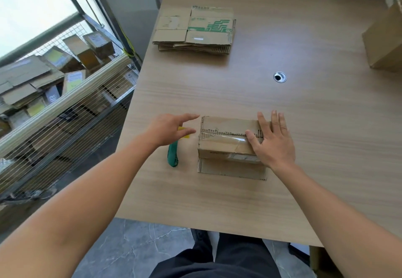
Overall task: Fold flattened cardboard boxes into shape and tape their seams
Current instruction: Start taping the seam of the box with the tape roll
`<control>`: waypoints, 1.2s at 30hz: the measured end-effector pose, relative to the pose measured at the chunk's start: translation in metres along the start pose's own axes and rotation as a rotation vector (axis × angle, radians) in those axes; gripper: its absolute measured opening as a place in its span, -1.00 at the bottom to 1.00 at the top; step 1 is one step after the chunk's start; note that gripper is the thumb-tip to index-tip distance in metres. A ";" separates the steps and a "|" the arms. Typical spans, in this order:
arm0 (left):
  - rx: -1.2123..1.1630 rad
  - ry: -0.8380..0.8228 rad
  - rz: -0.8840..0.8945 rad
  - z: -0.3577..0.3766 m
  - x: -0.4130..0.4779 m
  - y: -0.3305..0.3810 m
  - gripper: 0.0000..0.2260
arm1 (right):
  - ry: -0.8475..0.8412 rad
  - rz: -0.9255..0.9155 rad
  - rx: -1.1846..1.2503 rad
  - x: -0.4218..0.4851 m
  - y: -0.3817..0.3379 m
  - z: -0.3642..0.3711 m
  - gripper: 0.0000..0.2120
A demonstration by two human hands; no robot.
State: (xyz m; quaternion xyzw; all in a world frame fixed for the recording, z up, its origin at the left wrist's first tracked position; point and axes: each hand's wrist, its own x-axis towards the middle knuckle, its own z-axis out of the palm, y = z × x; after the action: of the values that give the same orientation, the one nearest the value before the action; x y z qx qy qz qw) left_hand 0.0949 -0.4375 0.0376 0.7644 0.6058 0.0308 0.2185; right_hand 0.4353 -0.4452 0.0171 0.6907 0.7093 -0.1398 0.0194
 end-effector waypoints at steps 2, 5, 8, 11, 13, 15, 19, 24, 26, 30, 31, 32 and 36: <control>0.049 -0.005 0.009 0.002 0.000 0.002 -0.51 | -0.012 -0.012 -0.015 0.002 0.001 -0.002 -0.23; 0.098 0.072 0.040 -0.002 -0.003 0.008 -0.54 | -0.016 -0.025 -0.024 0.003 0.004 -0.003 -0.23; 0.029 0.289 0.191 -0.017 -0.011 0.019 -0.61 | -0.002 -0.024 -0.020 0.001 0.007 -0.003 -0.20; 0.032 0.437 0.272 -0.034 -0.009 0.024 -0.61 | -0.013 -0.049 -0.013 0.000 0.008 -0.002 -0.22; 0.064 0.345 0.205 -0.040 -0.002 0.024 -0.58 | -0.014 -0.050 -0.003 0.000 0.007 -0.002 -0.23; 0.072 0.163 0.115 -0.036 0.004 0.020 -0.56 | -0.010 -0.047 0.001 0.001 0.007 -0.001 -0.22; 0.004 0.083 0.007 -0.009 0.000 0.012 -0.52 | -0.015 -0.036 -0.008 0.002 0.009 0.001 -0.22; 0.032 -0.062 -0.006 0.006 -0.001 0.014 -0.44 | -0.043 -0.041 -0.057 0.008 0.009 -0.002 -0.23; 0.035 -0.179 0.029 0.010 -0.001 0.016 -0.47 | -0.036 -0.090 -0.074 0.017 0.017 -0.007 -0.22; 0.020 -0.232 0.143 0.020 -0.004 0.035 -0.48 | -0.066 -0.218 -0.191 0.056 0.030 -0.031 -0.15; -0.017 -0.222 0.155 0.024 -0.004 0.040 -0.48 | -0.064 -0.226 -0.232 0.067 0.030 -0.038 -0.15; -0.057 -0.214 0.150 0.027 -0.004 0.044 -0.49 | -0.035 -0.223 -0.254 0.074 0.027 -0.044 -0.15; -0.101 -0.152 0.101 0.035 0.000 0.054 -0.53 | 0.468 -0.388 0.154 0.030 -0.006 -0.036 -0.43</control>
State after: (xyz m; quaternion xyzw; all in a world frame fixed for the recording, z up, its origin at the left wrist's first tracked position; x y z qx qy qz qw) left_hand 0.1547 -0.4566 0.0263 0.7822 0.5458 0.0143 0.3002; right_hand 0.4335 -0.4083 0.0462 0.5554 0.8003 -0.0316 -0.2238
